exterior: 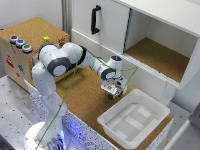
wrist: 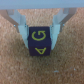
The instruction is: Lift the purple block
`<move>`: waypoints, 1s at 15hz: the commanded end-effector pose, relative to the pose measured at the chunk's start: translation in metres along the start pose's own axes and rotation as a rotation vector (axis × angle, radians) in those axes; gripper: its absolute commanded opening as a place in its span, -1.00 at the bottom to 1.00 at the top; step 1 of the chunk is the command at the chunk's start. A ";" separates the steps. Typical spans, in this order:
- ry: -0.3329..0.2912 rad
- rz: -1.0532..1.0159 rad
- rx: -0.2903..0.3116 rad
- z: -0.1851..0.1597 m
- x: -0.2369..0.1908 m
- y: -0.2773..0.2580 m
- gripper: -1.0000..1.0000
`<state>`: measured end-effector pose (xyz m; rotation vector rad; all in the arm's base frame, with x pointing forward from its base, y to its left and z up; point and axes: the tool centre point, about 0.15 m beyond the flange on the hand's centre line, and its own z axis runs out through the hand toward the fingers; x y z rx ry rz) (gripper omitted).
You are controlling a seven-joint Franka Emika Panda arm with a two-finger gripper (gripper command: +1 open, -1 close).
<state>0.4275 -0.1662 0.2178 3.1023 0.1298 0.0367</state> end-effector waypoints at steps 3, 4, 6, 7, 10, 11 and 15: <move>0.180 0.102 0.025 -0.081 -0.018 0.026 -1.00; 0.206 0.133 0.029 -0.093 -0.020 0.037 -1.00; 0.234 0.187 0.014 -0.110 -0.028 0.059 -1.00; 0.241 0.218 0.002 -0.118 -0.033 0.074 -1.00; 0.245 0.332 -0.010 -0.126 -0.050 0.118 -1.00; 0.246 0.382 -0.021 -0.126 -0.056 0.131 -1.00; 0.193 0.603 0.003 -0.101 -0.076 0.177 -1.00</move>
